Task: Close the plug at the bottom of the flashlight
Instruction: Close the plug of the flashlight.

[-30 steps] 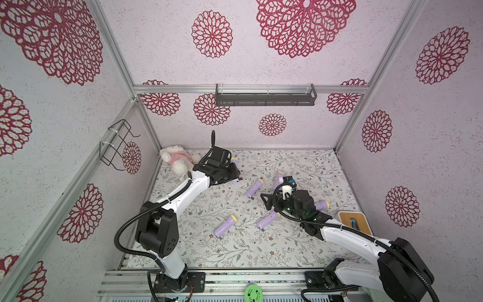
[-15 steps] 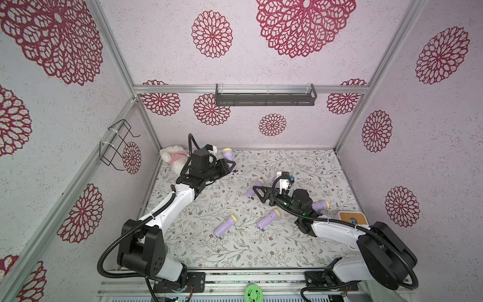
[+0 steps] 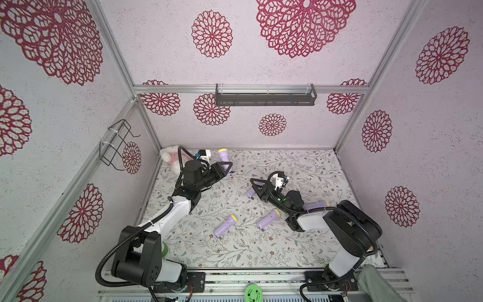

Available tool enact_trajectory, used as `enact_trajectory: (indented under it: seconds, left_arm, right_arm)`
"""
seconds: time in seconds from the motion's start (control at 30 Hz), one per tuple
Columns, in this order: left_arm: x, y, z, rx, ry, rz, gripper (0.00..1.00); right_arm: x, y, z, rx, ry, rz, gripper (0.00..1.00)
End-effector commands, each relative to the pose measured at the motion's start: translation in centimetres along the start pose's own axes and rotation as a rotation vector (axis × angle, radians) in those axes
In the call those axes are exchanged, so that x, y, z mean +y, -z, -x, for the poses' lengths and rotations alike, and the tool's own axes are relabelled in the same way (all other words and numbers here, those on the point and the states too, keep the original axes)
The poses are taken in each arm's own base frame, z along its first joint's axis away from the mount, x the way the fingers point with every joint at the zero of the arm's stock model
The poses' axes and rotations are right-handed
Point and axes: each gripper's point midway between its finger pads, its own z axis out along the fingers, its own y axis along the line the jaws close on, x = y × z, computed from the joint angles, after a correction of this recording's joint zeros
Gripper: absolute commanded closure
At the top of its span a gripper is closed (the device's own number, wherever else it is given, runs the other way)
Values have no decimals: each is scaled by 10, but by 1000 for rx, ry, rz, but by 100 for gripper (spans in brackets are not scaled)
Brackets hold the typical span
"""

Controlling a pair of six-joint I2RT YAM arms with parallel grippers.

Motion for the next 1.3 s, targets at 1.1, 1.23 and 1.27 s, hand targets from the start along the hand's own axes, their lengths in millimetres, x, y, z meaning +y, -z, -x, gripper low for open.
enact_trajectory:
  seconds: [1.1,1.23,1.27]
  left_arm:
    - [25,-5,8,-105,162,10,100]
    - [27,-6,5,-97,168,22,100]
    - [27,-7,4,-97,167,21,100]
  right_arm:
    - [42,-60,-37,-16,-217,245,16]
    - [34,-60,-38,-24,-209,224,16]
    - [35,-60,-39,-17,-211,230,17]
